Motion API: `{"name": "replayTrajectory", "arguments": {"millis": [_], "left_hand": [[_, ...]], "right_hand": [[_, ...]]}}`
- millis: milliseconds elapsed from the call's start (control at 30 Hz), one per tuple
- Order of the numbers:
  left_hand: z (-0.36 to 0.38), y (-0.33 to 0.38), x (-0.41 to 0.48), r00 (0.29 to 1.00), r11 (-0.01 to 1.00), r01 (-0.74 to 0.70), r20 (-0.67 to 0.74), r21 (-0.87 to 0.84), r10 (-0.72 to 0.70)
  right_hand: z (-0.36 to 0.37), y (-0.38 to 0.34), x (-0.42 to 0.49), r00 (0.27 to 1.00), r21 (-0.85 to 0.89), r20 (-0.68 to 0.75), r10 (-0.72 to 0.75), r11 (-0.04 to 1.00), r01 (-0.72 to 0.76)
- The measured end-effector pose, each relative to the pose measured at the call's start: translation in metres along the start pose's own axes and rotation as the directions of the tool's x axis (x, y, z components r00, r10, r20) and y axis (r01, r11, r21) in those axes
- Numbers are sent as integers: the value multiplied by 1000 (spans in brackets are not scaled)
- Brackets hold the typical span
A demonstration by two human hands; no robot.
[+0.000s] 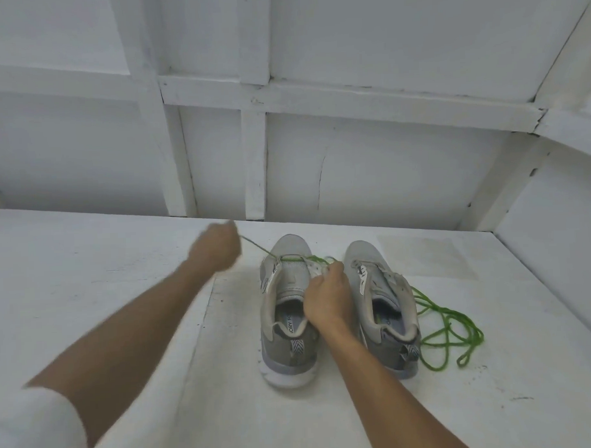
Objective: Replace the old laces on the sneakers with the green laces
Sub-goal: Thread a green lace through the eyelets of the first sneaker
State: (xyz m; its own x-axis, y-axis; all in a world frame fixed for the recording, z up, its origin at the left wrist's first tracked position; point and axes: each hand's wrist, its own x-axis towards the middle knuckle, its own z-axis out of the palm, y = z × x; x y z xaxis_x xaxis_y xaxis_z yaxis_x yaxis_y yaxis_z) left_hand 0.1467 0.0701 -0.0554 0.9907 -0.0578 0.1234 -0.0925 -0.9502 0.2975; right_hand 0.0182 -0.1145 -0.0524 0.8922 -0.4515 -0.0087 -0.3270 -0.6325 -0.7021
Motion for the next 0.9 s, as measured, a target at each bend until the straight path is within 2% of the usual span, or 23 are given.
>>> {"name": "replayTrajectory", "arguments": {"millis": [67, 133, 200, 267, 333, 400, 433, 500, 567, 767, 833, 900], "left_hand": [[-45, -34, 21, 971, 982, 188, -152, 26, -182], [-94, -64, 38, 902, 937, 349, -271, 4, -335], [-117, -72, 41, 869, 915, 400, -298, -47, -395], [-106, -52, 33, 922, 954, 289, -248, -73, -298], [-65, -22, 18, 993, 994, 77, -83, -72, -83], [-14, 12, -4, 985, 991, -116, 120, -61, 123], [6, 26, -16, 970, 985, -166, 175, -39, 170], [29, 43, -31, 972, 985, -169, 172, 18, 163], [27, 43, -29, 988, 992, -108, 119, 63, 100], [-42, -4, 14, 983, 987, 31, -182, 157, -2], [-53, -12, 22, 982, 990, 24, -189, 137, 2], [-51, -14, 22, 991, 999, 28, -130, 21, -25]], "right_hand": [[1, 1, 0, 1000, 3, -10, -1, 1000, 1], [3, 0, 0, 1000, 13, -15, 1, 1000, -1], [4, -1, 0, 1000, 20, -15, 6, 1000, -5], [5, 0, 0, 1000, 17, -19, 11, 1000, -10], [6, 0, 1, 1000, 16, -24, 7, 1000, -6], [7, 0, 1, 1000, 18, -27, 10, 1000, -10], [8, 0, 1, 1000, 16, -26, 11, 1000, -10], [8, 0, 2, 1000, 19, -26, 8, 1000, -8], [8, 0, 2, 1000, 19, -29, 8, 1000, -7], [7, 2, 3, 999, 5, -38, 5, 1000, -5], [8, 2, 3, 999, 8, -34, 4, 1000, -4], [8, 2, 3, 1000, 15, -31, 4, 1000, -4]]}}
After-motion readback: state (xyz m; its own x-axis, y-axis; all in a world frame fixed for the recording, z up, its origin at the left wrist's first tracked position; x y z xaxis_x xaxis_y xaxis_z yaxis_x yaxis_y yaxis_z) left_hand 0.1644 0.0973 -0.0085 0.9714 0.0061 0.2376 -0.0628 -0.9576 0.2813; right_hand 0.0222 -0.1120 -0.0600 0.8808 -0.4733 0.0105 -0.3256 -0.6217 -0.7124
